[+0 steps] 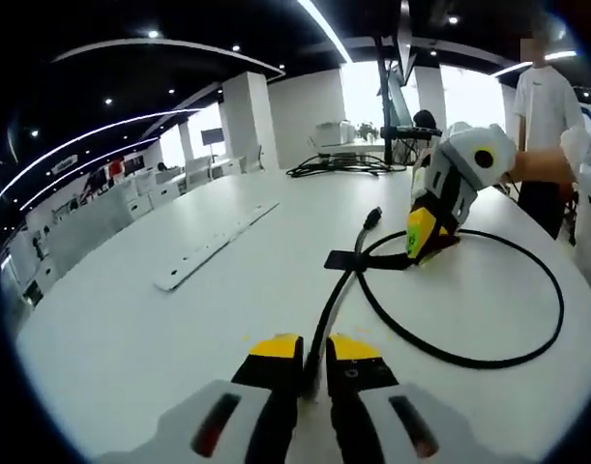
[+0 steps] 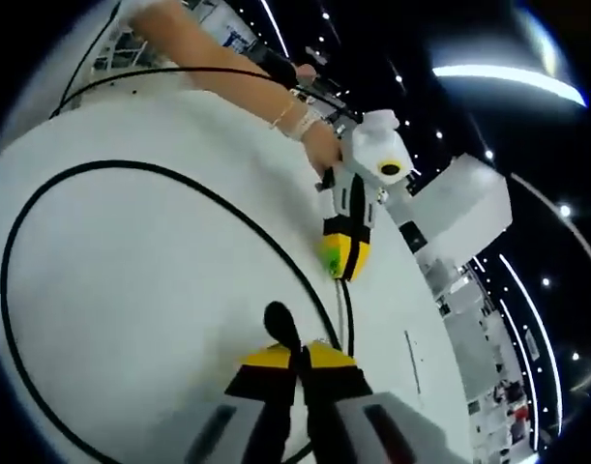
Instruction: Find the charging cable on the desk, coil it up and secure with Velcro.
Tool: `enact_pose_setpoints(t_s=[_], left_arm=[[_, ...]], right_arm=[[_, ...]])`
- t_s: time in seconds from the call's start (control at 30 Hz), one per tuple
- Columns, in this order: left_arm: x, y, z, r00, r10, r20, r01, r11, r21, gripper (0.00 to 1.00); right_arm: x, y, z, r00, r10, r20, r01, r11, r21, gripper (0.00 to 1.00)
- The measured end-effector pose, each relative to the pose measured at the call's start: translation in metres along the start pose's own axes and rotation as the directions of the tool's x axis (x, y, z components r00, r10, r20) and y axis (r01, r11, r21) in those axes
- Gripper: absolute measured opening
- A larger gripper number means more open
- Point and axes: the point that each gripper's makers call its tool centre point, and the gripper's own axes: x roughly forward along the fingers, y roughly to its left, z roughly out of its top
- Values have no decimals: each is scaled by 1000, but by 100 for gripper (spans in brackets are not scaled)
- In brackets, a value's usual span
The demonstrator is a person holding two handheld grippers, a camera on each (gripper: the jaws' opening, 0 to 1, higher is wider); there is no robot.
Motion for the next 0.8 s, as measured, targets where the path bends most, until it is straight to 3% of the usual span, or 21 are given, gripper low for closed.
enact_pose_setpoints(t_s=[0.03, 0.17, 0.27, 0.4, 0.5, 0.63, 0.67, 0.8], left_arm=[[-1, -1, 5, 1000, -3, 30, 3, 1000, 2, 16], [-1, 3, 9, 999, 23, 43, -24, 1000, 17, 29], [-2, 5, 15, 996, 33, 86, -34, 999, 1, 29], [-5, 2, 25, 987, 32, 160, -27, 999, -31, 29], [-7, -3, 33, 977, 25, 213, -17, 999, -39, 28], [-8, -8, 42, 960, 24, 280, -8, 998, -60, 28], [-8, -10, 43, 955, 22, 295, -3, 998, -66, 28], [-1, -16, 45, 948, 17, 317, 5, 998, -68, 28]], right_arm=[[-1, -2, 1, 1000, -8, 10, 7, 1000, 30, 4], [-6, -15, 3, 998, -39, 44, 32, 986, 163, 4], [-8, -30, 2, 996, -61, 61, 42, 959, 279, 4], [-8, -58, -5, 989, -120, 81, 73, 895, 441, 4], [-6, -68, -13, 989, -128, 75, 75, 865, 495, 4], [4, -73, -21, 991, -120, 67, 67, 850, 523, 4], [8, -74, -23, 992, -110, 67, 56, 836, 545, 4], [18, -74, -31, 996, -75, 54, 29, 805, 593, 4]])
